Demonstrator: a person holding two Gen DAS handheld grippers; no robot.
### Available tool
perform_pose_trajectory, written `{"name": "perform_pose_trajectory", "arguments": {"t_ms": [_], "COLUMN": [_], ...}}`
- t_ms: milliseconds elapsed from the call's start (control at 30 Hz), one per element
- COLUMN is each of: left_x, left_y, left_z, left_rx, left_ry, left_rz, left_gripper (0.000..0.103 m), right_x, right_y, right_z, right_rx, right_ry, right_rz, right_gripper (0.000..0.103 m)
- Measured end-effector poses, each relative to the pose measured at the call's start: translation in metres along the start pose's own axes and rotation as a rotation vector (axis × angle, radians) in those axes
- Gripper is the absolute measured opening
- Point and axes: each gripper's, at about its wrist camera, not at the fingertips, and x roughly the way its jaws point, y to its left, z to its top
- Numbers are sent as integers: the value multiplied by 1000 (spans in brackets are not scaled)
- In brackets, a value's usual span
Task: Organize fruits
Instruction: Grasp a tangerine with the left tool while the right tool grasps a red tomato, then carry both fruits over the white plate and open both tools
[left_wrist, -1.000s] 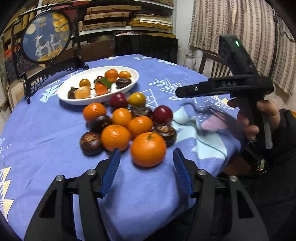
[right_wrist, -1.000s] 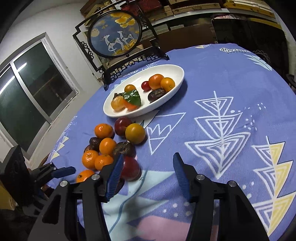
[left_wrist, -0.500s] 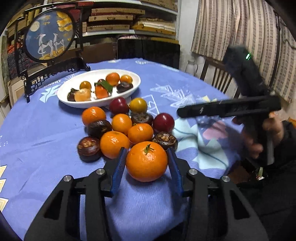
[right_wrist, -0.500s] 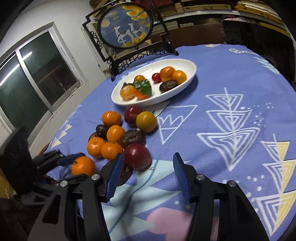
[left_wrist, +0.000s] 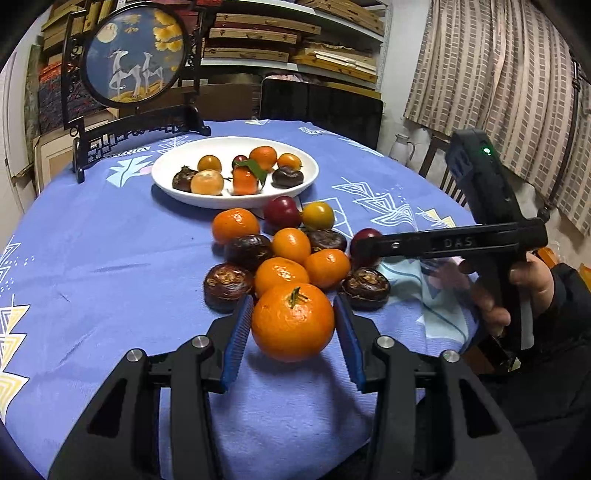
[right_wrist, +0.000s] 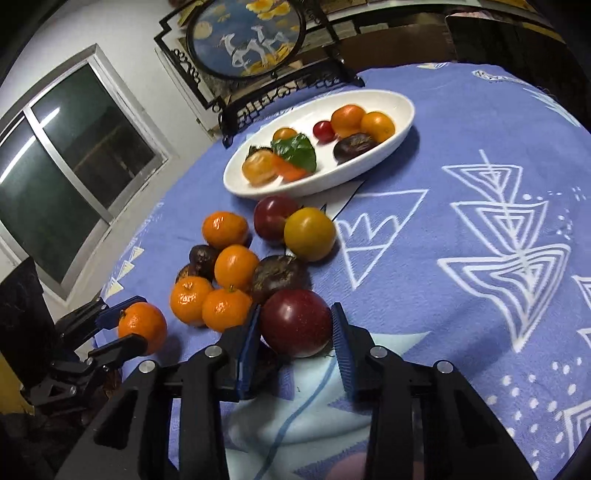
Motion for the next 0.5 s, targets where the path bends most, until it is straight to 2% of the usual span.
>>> {"name": "perform_pose_trajectory", "arguments": {"t_ms": [233, 500], "left_x": [-12, -8], "left_y": [10, 32], "left_z": [12, 49], "left_rx": [-18, -34], "left_ry": [-40, -70], "left_rz": [8, 39], "left_gripper": [44, 44], "right_x": [-31, -61], "right_y": [1, -4], "right_z": [6, 40], "right_rx": [-13, -29], "right_ry": [-67, -151], "right_rz": [10, 3], "right_gripper": [38, 38]}}
